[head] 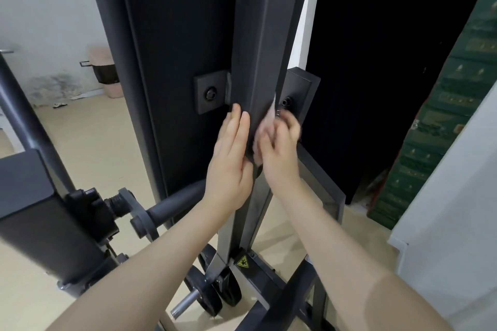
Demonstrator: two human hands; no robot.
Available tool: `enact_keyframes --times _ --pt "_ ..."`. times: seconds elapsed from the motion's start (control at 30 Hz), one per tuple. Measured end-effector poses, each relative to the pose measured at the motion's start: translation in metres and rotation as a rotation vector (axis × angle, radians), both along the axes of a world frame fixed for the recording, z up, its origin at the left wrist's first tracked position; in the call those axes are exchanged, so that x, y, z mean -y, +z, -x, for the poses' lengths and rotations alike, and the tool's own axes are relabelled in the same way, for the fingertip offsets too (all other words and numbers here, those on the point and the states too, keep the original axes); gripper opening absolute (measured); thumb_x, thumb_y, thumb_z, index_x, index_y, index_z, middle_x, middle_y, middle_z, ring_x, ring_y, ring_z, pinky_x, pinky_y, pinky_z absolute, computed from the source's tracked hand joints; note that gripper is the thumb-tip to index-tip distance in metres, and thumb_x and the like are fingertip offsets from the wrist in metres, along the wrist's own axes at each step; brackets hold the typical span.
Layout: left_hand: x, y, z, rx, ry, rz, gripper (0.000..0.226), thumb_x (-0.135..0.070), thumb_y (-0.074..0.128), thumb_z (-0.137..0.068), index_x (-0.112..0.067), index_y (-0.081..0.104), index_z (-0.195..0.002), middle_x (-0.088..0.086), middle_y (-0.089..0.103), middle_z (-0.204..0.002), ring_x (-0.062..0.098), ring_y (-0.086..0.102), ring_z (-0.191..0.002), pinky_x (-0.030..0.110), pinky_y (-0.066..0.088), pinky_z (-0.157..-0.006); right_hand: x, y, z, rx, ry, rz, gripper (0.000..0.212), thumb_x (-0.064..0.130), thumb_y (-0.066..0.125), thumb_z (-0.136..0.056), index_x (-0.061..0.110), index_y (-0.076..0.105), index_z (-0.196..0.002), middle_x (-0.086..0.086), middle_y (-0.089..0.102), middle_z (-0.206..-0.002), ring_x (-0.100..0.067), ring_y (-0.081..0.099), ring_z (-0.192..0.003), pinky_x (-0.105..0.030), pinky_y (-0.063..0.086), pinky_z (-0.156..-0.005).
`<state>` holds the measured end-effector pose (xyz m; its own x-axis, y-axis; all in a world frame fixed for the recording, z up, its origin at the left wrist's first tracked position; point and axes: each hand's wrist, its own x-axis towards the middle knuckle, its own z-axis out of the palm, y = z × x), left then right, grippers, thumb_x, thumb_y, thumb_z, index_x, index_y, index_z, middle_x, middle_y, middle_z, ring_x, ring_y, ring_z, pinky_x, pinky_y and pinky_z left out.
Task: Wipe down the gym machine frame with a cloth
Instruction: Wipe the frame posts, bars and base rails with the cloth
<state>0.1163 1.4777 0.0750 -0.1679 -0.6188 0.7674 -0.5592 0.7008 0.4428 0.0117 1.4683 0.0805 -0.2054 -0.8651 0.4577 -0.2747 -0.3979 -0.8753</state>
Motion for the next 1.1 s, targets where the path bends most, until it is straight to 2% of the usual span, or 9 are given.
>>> enact_keyframes --times 0.1,0.27,0.47,0.63,0.73,0.87,0.97,1.03,1.1 --pt "-0.004 0.001 0.000 -0.004 0.000 -0.047 0.079 0.005 0.034 -0.077 -0.020 0.005 -0.146 -0.009 0.000 -0.153 -0.002 -0.004 -0.141 0.007 0.000 -0.111 -0.010 -0.040 -0.006 0.012 -0.119 -0.181 0.012 0.012 0.040 -0.102 0.020 0.049 -0.102 0.003 0.052 -0.098 -0.009 0.059 -0.084 -0.021 0.052 -0.074" --pt "0.002 -0.003 -0.005 0.001 -0.002 -0.031 0.074 -0.007 0.029 -0.076 -0.016 0.012 -0.148 -0.005 0.006 -0.155 0.012 0.006 -0.145 0.015 0.005 -0.115 0.004 0.016 -0.007 0.169 -0.068 -0.028 0.020 0.015 0.042 -0.101 0.007 0.060 -0.100 -0.001 0.052 -0.118 -0.005 0.051 -0.104 -0.008 0.039 -0.090" --pt "0.002 -0.003 -0.003 0.004 0.017 -0.020 0.072 -0.011 0.029 -0.077 -0.020 0.012 -0.147 -0.007 0.007 -0.153 0.008 0.005 -0.143 0.009 0.004 -0.113 -0.003 -0.041 -0.007 -0.239 -0.037 0.011 0.026 0.025 0.039 -0.101 0.043 0.058 -0.103 -0.011 0.059 -0.118 -0.005 0.060 -0.102 -0.043 0.049 -0.098" --pt "0.003 -0.002 -0.007 0.013 -0.024 -0.020 0.073 -0.011 0.029 -0.075 -0.021 0.013 -0.146 -0.016 0.004 -0.152 0.005 0.004 -0.144 0.009 0.006 -0.113 -0.003 0.026 -0.003 -0.241 -0.057 0.280 0.045 0.009 0.038 -0.103 0.043 0.038 -0.132 0.028 0.046 -0.131 0.019 0.045 -0.116 -0.015 0.040 -0.099" --pt "0.002 -0.001 -0.009 -0.012 -0.039 -0.019 0.075 -0.006 0.031 -0.075 -0.019 0.017 -0.148 -0.011 0.008 -0.155 0.005 0.007 -0.144 0.012 0.007 -0.114 -0.004 0.036 0.001 -0.138 0.001 0.327 0.060 0.001 0.044 -0.099 0.040 0.021 -0.138 0.028 0.031 -0.141 0.015 0.036 -0.128 -0.010 0.037 -0.100" --pt "-0.007 0.011 -0.014 -0.210 -0.151 -0.131 0.075 0.008 0.033 -0.073 -0.025 0.031 -0.140 -0.014 0.026 -0.149 0.000 0.021 -0.141 0.024 0.021 -0.116 -0.015 -0.013 -0.004 -0.423 0.015 0.274 0.077 -0.006 0.042 -0.098 0.038 0.003 -0.147 0.031 0.005 -0.150 0.009 0.013 -0.141 -0.012 0.018 -0.114" --pt "-0.022 0.024 -0.024 -0.379 -0.221 -0.184 0.070 0.006 0.032 -0.074 -0.029 0.037 -0.134 -0.014 0.043 -0.138 0.001 0.037 -0.133 0.026 0.034 -0.110 -0.019 -0.016 -0.013 -0.699 -0.076 0.434 0.059 0.000 0.040 -0.096 0.017 0.017 -0.148 0.005 0.017 -0.155 -0.006 0.006 -0.147 -0.020 0.009 -0.118" --pt "-0.030 0.023 -0.034 -0.367 -0.172 -0.163 0.067 0.005 0.032 -0.073 -0.020 0.041 -0.135 -0.010 0.046 -0.136 0.001 0.040 -0.130 0.023 0.035 -0.108 -0.025 -0.004 -0.011 -0.689 -0.002 0.307 0.037 0.013 0.045 -0.099 0.010 0.036 -0.135 -0.008 0.050 -0.129 -0.024 0.035 -0.140 -0.027 0.031 -0.113" --pt "-0.036 0.014 -0.045 -0.306 -0.086 -0.173 0.067 0.005 0.032 -0.071 -0.012 0.045 -0.135 -0.007 0.044 -0.137 -0.001 0.037 -0.130 0.020 0.031 -0.110 -0.034 -0.002 0.001 -0.823 0.108 -0.010 0.037 0.027 0.053 -0.098 0.016 0.045 -0.133 0.008 0.049 -0.093 -0.021 0.055 -0.118 -0.011 0.040 -0.088"
